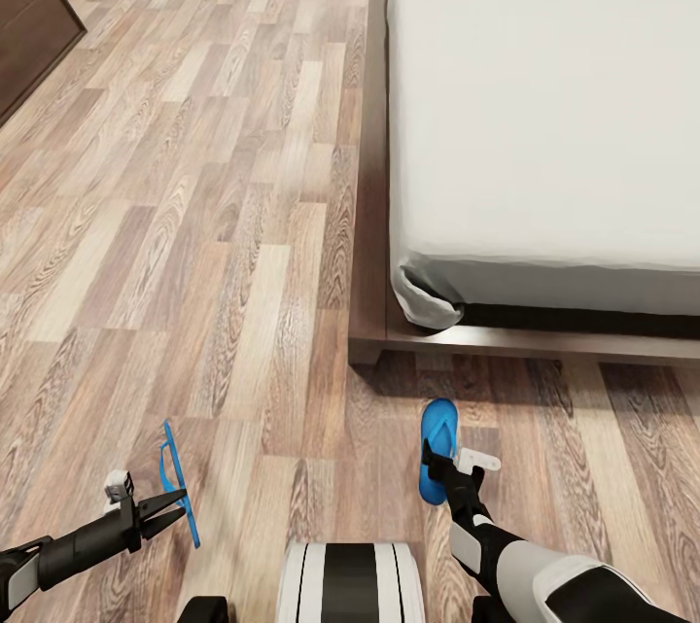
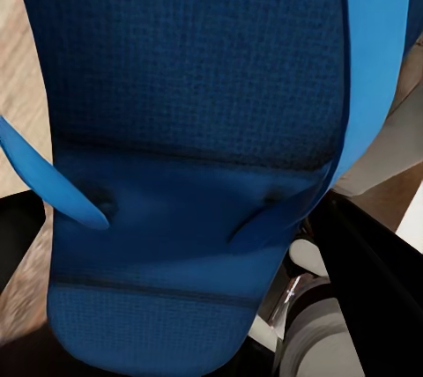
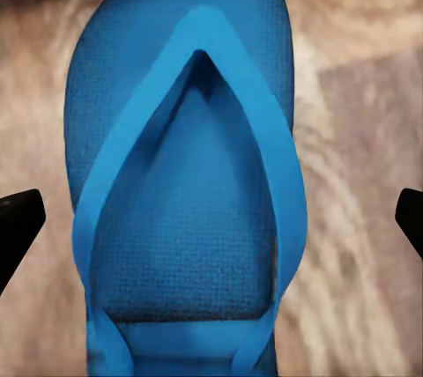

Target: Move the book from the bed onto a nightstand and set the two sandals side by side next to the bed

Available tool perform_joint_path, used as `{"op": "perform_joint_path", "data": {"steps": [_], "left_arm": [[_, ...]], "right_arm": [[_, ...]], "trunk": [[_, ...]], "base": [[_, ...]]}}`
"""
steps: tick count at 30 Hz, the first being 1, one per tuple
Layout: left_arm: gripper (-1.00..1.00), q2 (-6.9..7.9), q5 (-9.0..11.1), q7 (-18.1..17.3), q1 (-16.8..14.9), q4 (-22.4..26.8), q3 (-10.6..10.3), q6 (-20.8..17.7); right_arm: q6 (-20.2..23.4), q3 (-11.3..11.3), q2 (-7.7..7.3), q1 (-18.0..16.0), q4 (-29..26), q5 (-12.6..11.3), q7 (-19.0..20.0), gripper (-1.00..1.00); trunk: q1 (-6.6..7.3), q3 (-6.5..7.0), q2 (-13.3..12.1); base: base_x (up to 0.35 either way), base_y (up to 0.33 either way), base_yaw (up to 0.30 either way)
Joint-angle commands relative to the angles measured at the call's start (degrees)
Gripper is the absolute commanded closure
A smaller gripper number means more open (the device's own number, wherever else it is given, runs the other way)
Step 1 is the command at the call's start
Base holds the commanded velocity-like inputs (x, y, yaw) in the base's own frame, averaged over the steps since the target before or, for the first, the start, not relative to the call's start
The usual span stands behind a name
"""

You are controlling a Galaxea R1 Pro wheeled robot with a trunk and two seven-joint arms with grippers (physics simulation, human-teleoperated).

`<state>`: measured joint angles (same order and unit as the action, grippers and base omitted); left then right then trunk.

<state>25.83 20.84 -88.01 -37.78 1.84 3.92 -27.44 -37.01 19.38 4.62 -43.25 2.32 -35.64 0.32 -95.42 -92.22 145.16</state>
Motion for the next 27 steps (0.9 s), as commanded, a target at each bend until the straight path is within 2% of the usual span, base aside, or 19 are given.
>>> {"op": "perform_joint_path", "data": {"steps": [1, 27], "left_arm": [[1.0, 0.01, -0.45, -0.24, -0.01, 0.01, 0.39, -0.59], [1.0, 0.01, -0.45, -0.17, -0.01, 0.01, 0.43, -0.94]], "right_arm": [[-0.3, 0.48, 0.04, -0.08, 0.23, -0.4, 0.05, -1.0], [-0.18, 0.48, 0.04, -0.08, 0.23, -0.4, 0.03, -1.0]], "trunk": [[0.01, -0.03, 0.01], [0.01, -0.03, 0.01]], "base": [[0.0, 0.0, 0.0], [0.0, 0.0, 0.0]]}}
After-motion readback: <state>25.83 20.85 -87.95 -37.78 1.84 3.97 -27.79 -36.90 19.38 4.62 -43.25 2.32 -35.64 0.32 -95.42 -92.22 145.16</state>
